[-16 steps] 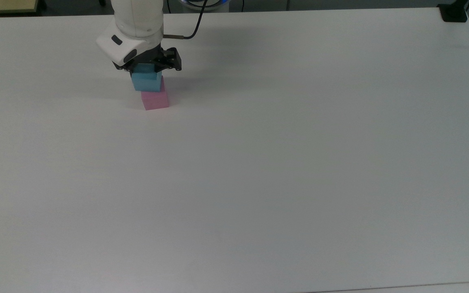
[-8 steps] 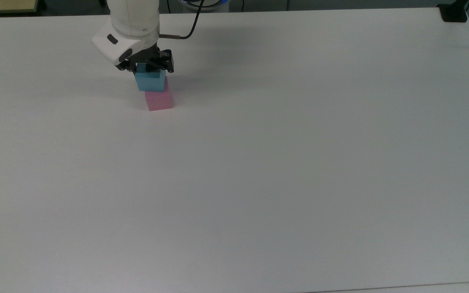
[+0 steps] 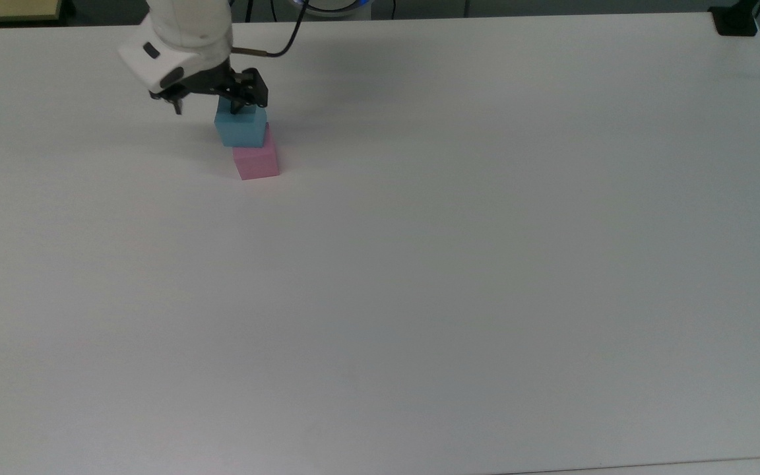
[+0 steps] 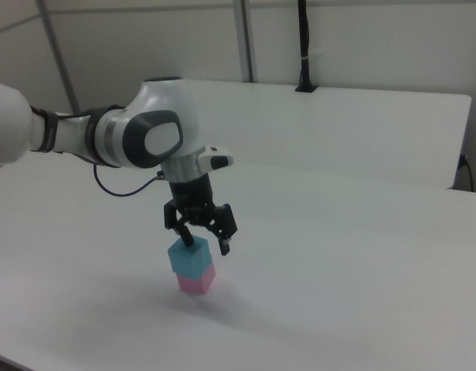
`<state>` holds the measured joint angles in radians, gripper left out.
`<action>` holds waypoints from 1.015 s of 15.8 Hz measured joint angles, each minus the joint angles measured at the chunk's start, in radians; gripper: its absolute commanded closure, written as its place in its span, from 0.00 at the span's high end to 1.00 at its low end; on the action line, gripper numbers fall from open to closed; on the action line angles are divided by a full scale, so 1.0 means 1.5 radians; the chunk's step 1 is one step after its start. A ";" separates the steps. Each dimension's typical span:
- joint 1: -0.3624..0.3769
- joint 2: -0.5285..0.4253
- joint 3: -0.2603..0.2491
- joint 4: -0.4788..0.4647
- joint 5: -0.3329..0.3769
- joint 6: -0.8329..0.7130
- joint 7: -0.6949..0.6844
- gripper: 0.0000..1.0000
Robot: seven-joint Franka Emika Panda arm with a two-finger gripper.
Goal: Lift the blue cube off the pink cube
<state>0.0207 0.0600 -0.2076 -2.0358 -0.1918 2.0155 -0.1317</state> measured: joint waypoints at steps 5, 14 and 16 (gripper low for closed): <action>-0.001 -0.016 0.002 0.022 0.026 -0.030 0.000 1.00; 0.013 0.001 0.045 0.005 0.058 -0.033 0.002 1.00; 0.010 0.002 0.044 0.005 0.057 -0.032 0.002 1.00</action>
<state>0.0364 0.0624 -0.1412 -2.0276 -0.1058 1.9676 -0.1286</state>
